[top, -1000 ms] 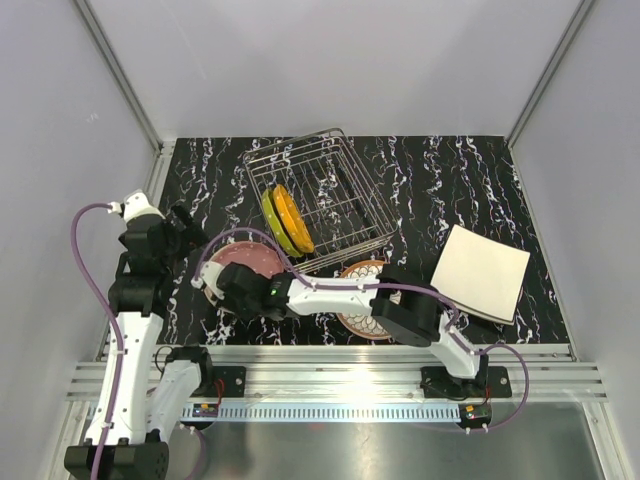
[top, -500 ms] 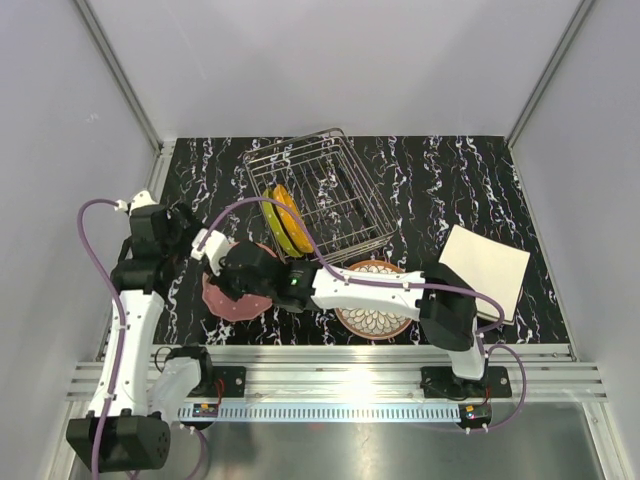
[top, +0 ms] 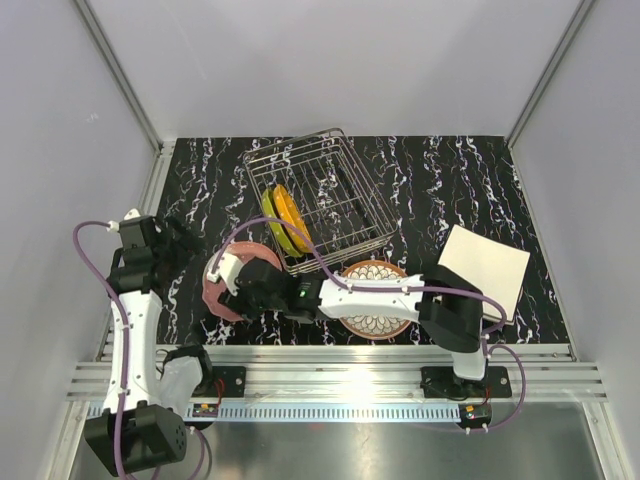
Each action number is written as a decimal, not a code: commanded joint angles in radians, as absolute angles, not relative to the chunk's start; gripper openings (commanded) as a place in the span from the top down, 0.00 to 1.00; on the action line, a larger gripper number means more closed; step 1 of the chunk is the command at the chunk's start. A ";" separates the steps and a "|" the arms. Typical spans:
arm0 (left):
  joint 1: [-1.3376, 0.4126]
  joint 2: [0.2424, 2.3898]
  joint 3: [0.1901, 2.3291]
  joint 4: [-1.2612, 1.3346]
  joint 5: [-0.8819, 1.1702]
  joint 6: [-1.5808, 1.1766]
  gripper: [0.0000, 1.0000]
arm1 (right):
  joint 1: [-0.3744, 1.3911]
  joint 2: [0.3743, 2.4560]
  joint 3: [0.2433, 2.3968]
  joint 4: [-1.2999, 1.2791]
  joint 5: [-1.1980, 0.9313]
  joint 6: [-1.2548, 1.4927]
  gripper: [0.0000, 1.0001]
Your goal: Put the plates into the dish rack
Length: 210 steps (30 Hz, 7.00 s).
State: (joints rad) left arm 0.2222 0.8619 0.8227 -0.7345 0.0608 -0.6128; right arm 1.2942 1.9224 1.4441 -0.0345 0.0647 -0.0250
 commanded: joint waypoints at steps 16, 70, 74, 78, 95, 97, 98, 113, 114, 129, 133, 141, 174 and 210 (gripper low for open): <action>0.241 0.854 0.821 -0.704 0.029 -0.607 0.01 | 1.348 2.101 1.577 -0.184 0.089 -0.184 0.34; 0.244 0.936 0.623 -0.620 0.365 -0.707 0.01 | 1.269 1.855 1.483 0.092 0.023 0.026 1.00; 0.244 0.920 0.589 -0.577 0.389 -0.750 0.01 | 1.267 1.845 1.477 0.113 0.015 0.037 1.00; 0.244 0.919 0.551 -0.490 0.437 -0.804 0.08 | 1.267 1.838 1.473 0.132 0.003 0.049 1.00; 0.244 0.911 0.594 -0.499 0.425 -0.810 0.97 | 1.272 1.796 1.433 0.046 0.032 0.052 0.42; 0.245 0.917 0.601 -0.500 0.430 -0.804 0.97 | 1.285 1.772 1.417 0.046 0.096 0.025 0.32; 0.244 0.919 0.604 -0.503 0.430 -0.804 0.97 | 1.290 1.754 1.399 0.048 0.115 0.017 0.24; 0.244 0.908 0.652 -0.554 0.460 -0.793 0.98 | 1.384 1.951 1.496 -0.055 0.406 -0.149 0.14; 0.244 0.908 0.655 -0.557 0.462 -0.793 0.98 | 1.385 1.960 1.497 -0.051 0.422 -0.153 0.14; 0.244 0.861 0.656 -0.607 0.526 -0.781 0.87 | 1.385 2.046 1.548 -0.009 0.525 -0.232 0.81; 0.245 0.839 0.722 -0.650 0.442 -0.726 0.46 | 1.384 1.994 1.528 0.026 0.515 -0.229 0.96; 0.245 0.811 0.864 -0.704 0.311 -0.652 0.09 | 1.384 1.832 1.447 0.061 0.450 -0.172 1.00; 0.232 1.086 0.865 -0.477 0.377 -0.528 0.01 | 0.957 1.229 1.154 0.212 0.361 -0.134 1.00; 0.153 1.160 0.950 -0.486 0.285 -0.468 0.01 | 0.795 1.615 1.181 0.430 -0.006 0.135 1.00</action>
